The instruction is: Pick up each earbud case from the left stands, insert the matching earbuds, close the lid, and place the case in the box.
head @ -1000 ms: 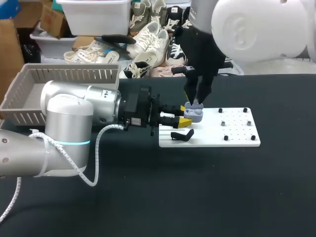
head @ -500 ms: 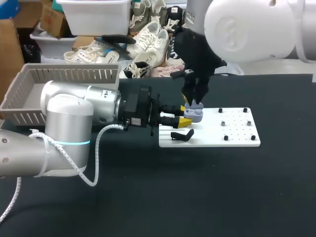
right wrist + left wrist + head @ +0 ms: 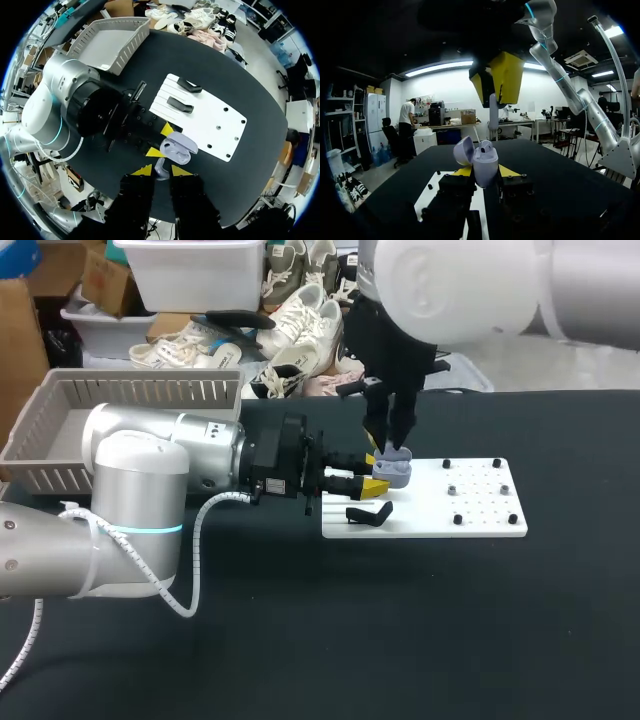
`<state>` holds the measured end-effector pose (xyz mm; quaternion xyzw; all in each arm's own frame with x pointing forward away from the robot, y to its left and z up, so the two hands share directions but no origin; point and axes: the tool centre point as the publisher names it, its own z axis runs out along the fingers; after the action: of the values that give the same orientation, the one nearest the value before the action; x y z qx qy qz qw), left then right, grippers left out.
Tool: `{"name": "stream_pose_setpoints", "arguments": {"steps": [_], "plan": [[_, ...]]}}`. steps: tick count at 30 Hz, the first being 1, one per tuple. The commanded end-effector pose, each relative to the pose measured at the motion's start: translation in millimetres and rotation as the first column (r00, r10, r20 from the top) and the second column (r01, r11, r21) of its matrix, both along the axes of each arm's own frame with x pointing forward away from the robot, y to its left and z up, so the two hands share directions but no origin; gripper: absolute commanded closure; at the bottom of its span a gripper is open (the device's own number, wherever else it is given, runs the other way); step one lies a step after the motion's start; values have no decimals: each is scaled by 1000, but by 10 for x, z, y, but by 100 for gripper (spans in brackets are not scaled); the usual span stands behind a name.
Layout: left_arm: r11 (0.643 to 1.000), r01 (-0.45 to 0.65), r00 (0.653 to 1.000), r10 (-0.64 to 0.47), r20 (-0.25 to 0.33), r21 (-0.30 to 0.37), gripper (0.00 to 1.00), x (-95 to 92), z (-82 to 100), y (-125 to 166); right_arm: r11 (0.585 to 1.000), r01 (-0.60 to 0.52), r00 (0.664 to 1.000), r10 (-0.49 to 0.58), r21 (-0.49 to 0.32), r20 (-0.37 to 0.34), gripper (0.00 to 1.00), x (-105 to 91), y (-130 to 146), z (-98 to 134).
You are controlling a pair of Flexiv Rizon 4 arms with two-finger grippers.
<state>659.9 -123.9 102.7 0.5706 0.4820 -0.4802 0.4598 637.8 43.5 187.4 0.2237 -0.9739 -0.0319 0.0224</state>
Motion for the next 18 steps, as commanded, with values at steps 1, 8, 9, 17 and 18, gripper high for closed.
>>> {"name": "stream_pose_setpoints", "arguments": {"steps": [1,8,9,17,18], "plan": [[1000,-5,1000,5,1,-1,100,-11,-3,-2,1000,-1,1000,1,-1,-13,100,44,3,-7],[1000,-5,1000,5,1,-1,100,-11,-3,-2,1000,-1,1000,1,-9,-11,100,79,-5,-25],[1000,-5,1000,5,1,-1,100,-11,-3,-2,1000,-1,1000,1,-11,-10,100,81,-5,-31],[1000,-5,1000,5,1,-1,100,-11,-3,-2,1000,-5,1000,5,-22,-13,100,87,-2,-71],[1000,-5,1000,5,1,-1,100,-11,-3,-2,1000,-6,1000,6,-22,-14,100,86,-1,-73]]}}
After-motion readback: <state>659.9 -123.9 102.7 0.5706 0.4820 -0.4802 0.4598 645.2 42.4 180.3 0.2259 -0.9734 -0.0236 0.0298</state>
